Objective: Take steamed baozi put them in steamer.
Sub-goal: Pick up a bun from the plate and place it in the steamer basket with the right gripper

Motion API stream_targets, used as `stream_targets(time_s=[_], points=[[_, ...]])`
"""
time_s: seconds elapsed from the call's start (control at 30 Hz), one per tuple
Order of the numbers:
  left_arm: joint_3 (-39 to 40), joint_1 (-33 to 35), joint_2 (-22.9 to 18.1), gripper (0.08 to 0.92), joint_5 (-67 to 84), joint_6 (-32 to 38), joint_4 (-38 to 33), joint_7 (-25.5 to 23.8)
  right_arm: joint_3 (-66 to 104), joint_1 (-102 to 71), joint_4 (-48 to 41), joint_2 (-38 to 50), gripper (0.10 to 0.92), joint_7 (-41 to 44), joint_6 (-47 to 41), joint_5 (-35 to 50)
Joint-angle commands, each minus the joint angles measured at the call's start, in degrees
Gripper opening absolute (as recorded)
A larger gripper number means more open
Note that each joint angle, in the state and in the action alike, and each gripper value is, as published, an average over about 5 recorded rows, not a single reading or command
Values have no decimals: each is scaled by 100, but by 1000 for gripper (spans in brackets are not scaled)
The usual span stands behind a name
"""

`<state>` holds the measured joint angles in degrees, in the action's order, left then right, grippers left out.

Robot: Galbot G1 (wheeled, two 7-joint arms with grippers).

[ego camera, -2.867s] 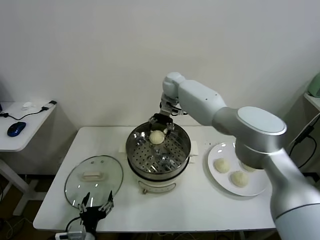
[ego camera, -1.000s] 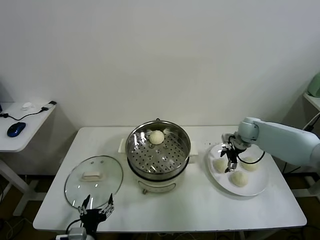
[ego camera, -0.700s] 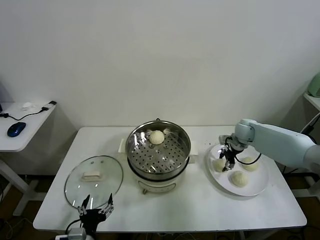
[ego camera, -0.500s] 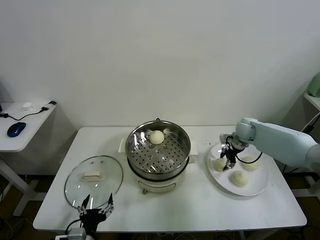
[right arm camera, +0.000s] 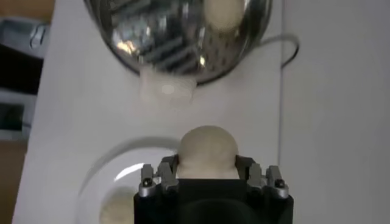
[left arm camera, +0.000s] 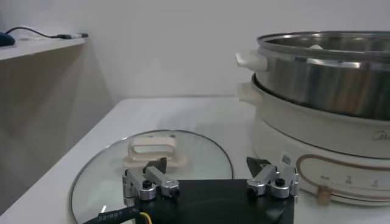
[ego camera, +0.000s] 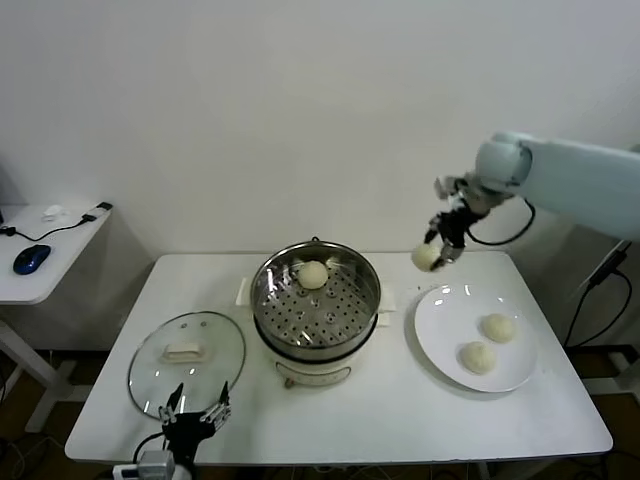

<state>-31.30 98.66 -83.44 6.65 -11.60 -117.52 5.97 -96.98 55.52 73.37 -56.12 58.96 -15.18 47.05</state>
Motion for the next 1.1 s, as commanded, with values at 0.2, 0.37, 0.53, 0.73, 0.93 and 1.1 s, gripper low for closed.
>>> stream_targets(time_s=[0.2, 0.37, 0.53, 0.73, 0.93, 1.1], points=[[18, -45, 3, 823, 0, 5, -10, -2, 463, 237, 1114, -1996, 636, -1271, -1170, 1818], [43, -35, -16, 823, -7, 17, -13, 0, 511, -649, 572, -2428, 635, -1651, -1448, 1425], [44, -10, -19, 823, -11, 36, -9, 4, 540, -1439, -225, -2624, 634, -1749, -1514, 786], [35, 4, -18, 823, -4, 47, -8, 3, 672, -2048, -956, -2859, 632, -1756, -1509, 373], [48, 14, -34, 823, 2, 74, 6, 12, 692, -2271, -1316, -3056, 636, -1805, -1497, 265], [54, 16, -50, 823, 6, 75, -21, 18, 733, -2270, -1363, -3090, 667, -1746, -1473, 288]])
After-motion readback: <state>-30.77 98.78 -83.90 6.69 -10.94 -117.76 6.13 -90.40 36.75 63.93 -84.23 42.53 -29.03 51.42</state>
